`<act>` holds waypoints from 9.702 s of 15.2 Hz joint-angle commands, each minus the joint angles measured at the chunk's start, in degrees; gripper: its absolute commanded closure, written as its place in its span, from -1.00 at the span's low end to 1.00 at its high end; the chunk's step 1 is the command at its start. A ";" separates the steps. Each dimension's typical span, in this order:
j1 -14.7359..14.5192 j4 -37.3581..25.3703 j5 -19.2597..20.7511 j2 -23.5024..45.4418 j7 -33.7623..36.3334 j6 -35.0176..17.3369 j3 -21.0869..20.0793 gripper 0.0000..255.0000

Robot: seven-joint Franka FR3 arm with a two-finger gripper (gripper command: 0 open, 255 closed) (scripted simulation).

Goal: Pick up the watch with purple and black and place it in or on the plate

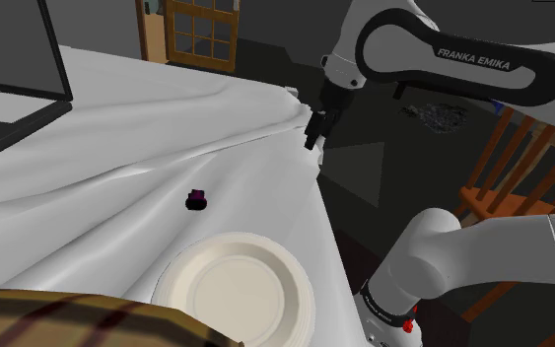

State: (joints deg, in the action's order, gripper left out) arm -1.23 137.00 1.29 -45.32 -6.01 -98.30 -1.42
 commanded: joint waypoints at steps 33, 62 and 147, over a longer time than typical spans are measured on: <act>-8.49 -22.72 -3.17 38.44 27.96 -7.00 -26.76 -1.00; -8.45 -28.95 -3.22 38.18 27.93 -0.56 -26.59 1.00; -16.36 -54.57 13.63 58.20 45.71 12.21 -35.81 1.00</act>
State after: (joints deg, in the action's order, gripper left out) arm -18.25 80.04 16.16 15.08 39.66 -85.56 -36.91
